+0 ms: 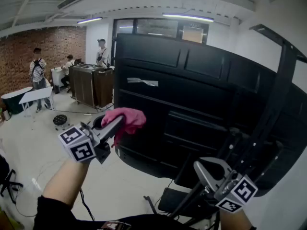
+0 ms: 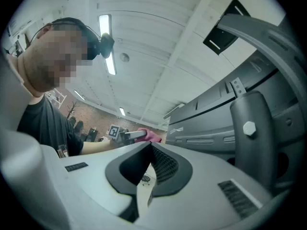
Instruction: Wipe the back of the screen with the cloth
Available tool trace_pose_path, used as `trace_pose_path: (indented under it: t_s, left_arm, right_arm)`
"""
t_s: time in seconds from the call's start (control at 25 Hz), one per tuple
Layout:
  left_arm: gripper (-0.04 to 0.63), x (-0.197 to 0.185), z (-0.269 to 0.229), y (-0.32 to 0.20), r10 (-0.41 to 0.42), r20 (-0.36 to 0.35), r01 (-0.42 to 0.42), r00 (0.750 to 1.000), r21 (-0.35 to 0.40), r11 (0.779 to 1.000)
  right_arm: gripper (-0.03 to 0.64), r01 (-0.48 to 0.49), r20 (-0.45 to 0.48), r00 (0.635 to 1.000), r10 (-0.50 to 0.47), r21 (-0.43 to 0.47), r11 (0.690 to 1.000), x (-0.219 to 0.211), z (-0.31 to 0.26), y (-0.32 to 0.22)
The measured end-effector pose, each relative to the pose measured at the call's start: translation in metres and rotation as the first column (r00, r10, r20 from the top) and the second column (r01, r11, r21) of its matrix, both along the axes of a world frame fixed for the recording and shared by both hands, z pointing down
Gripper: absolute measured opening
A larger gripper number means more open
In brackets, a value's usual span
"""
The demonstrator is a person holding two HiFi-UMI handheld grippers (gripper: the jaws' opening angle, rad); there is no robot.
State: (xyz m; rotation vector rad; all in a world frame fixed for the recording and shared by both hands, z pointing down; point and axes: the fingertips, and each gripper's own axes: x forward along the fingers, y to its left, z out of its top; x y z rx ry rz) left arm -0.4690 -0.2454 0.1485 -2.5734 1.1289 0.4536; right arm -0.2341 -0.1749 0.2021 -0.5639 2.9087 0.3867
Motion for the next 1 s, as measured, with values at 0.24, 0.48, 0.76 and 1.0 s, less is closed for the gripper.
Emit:
trace_pose_path:
  t_s: [0.24,0.48,0.76,1.0]
  left_arm:
    - [0.100,-0.054,-0.102,-0.067,-0.271,0.022,0.267,0.962,0.096,0.959]
    - [0.100,-0.085,-0.189,-0.139,-0.531,-0.026,0.530,0.847,0.123,0.839]
    - [0.100,-0.027,-0.201,-0.167,-0.520,0.060,0.511,0.852,0.121,0.851]
    - [0.100,0.054,-0.207,-0.163,-0.422,0.124,0.403,0.898,0.155,0.902]
  right_arm:
    - [0.006,-0.021,-0.007,1.000,0.021,0.007,1.000,0.007,0.001,0.005]
    - [0.005,-0.165,-0.013,0.986,0.166,0.087,0.983,0.021,-0.036,-0.014]
    - [0.006,-0.245,-0.017,0.967,0.255,0.215,0.945,0.027,-0.125,-0.012]
    - [0.006,-0.276,0.000,0.959,0.282,0.209,0.938,0.054,-0.119,-0.024]
